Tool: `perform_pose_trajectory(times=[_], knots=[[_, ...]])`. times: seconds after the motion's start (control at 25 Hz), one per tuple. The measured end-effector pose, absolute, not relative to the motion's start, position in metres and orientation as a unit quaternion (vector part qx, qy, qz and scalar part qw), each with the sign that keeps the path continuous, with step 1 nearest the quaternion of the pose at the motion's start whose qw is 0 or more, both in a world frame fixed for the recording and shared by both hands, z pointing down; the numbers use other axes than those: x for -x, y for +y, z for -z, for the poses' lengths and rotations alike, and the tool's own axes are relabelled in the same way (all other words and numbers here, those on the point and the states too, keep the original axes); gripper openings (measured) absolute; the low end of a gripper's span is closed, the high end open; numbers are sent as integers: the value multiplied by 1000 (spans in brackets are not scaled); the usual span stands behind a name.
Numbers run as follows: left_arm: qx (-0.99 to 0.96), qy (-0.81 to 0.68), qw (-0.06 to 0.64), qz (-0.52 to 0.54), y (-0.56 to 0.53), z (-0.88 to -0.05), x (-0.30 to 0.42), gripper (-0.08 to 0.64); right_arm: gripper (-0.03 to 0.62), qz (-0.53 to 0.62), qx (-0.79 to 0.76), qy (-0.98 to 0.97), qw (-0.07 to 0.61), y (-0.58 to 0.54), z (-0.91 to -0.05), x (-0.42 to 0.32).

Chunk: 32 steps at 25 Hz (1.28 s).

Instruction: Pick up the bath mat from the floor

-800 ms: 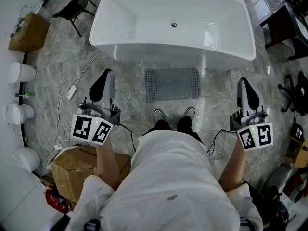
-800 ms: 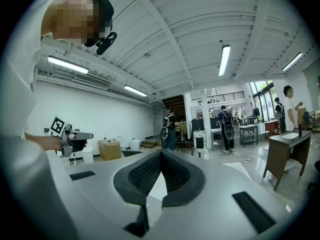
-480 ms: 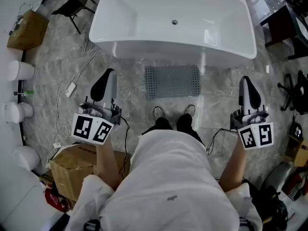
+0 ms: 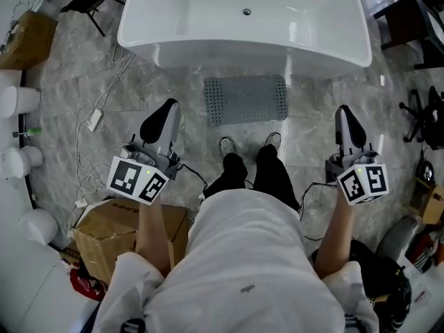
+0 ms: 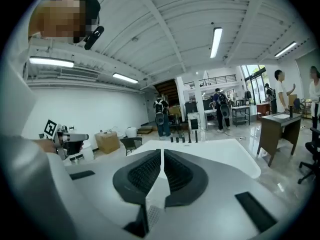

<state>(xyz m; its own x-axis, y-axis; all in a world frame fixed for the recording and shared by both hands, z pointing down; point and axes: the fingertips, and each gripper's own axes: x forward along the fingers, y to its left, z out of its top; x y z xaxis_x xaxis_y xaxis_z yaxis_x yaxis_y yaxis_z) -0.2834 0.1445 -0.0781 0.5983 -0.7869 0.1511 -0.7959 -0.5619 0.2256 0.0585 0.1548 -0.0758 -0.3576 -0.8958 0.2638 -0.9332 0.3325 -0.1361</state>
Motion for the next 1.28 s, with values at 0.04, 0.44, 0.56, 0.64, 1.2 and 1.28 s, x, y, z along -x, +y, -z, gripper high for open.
perform_pose_trajectory(times=[0.04, 0.44, 0.56, 0.64, 1.2, 1.28], knots=[[-886, -441, 140, -25, 145, 70, 279, 14, 9, -140, -562, -811, 82, 155, 64, -59], [-877, -448, 155, -73, 143, -7, 239, 14, 9, -92, -548, -807, 201, 130, -38, -100], [-861, -469, 175, -88, 138, -39, 228, 12, 9, -116, -526, -815, 213, 120, -75, -117], [-845, -487, 197, -100, 139, -61, 225, 12, 9, -133, -508, -821, 225, 116, -102, -127], [-749, -548, 330, -171, 143, -261, 227, 14, 11, -256, -439, -807, 299, 86, -311, -176], [-739, -546, 353, -177, 143, -292, 228, 14, 11, -268, -441, -801, 303, 80, -340, -182]])
